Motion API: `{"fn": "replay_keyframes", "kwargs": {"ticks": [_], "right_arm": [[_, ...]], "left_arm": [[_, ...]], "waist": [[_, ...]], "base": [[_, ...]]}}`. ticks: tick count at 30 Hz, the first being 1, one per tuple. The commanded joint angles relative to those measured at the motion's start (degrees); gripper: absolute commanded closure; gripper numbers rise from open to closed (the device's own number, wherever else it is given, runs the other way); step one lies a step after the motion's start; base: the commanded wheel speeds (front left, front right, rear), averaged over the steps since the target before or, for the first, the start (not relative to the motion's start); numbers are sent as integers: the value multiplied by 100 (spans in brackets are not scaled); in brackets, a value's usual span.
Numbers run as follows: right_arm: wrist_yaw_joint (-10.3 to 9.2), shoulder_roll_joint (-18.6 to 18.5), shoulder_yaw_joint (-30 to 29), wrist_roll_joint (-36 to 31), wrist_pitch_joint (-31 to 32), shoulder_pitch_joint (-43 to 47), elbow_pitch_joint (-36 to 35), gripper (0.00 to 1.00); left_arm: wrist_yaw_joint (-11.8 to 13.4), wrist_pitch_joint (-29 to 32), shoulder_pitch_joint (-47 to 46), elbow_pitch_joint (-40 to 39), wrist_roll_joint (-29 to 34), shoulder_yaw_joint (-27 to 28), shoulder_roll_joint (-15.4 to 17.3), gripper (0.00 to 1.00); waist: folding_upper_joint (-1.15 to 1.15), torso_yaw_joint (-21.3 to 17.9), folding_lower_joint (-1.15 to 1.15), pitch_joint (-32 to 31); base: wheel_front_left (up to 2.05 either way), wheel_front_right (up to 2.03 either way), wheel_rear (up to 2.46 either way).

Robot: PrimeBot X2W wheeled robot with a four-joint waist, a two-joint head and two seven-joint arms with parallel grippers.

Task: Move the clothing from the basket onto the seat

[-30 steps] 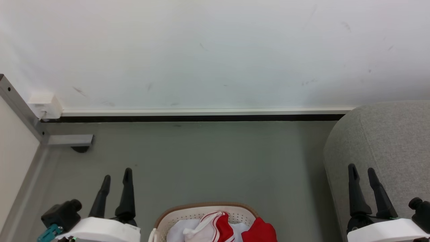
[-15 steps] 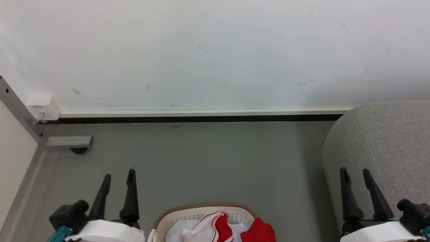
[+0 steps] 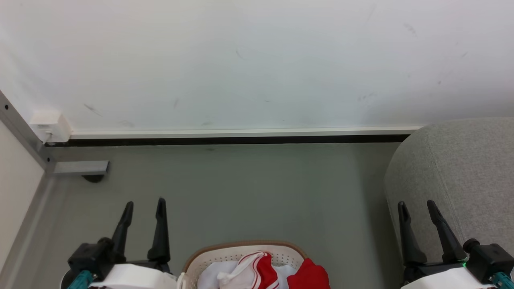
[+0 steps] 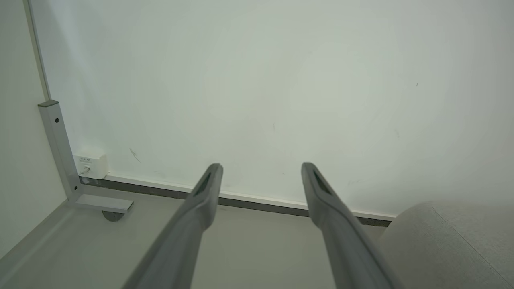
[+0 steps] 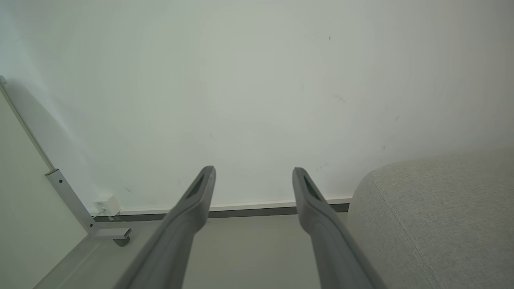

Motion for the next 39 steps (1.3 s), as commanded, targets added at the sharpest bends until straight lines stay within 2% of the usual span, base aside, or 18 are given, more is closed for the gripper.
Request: {"fn": "replay_keyframes", "kwargs": {"ticks": [1, 32, 39], "right_arm": [[-9, -46, 11, -161, -53, -57, -28, 0], [-12, -49, 160, -1210, -381, -109, -70, 0], [-12, -48, 161, -1107, -374, -89, -69, 0]], "left_arm": [[18, -56, 15, -84, 220, -5, 62, 0], [68, -380, 27, -195, 1498, -21, -24, 0], [46, -369, 53, -186, 1480, 17, -59, 0]], "waist": [[0, 1, 0, 18], [0, -34, 0, 115], [0, -33, 0, 91]], "base": [[0, 0, 0], [0, 0, 0], [0, 0, 0]]}}
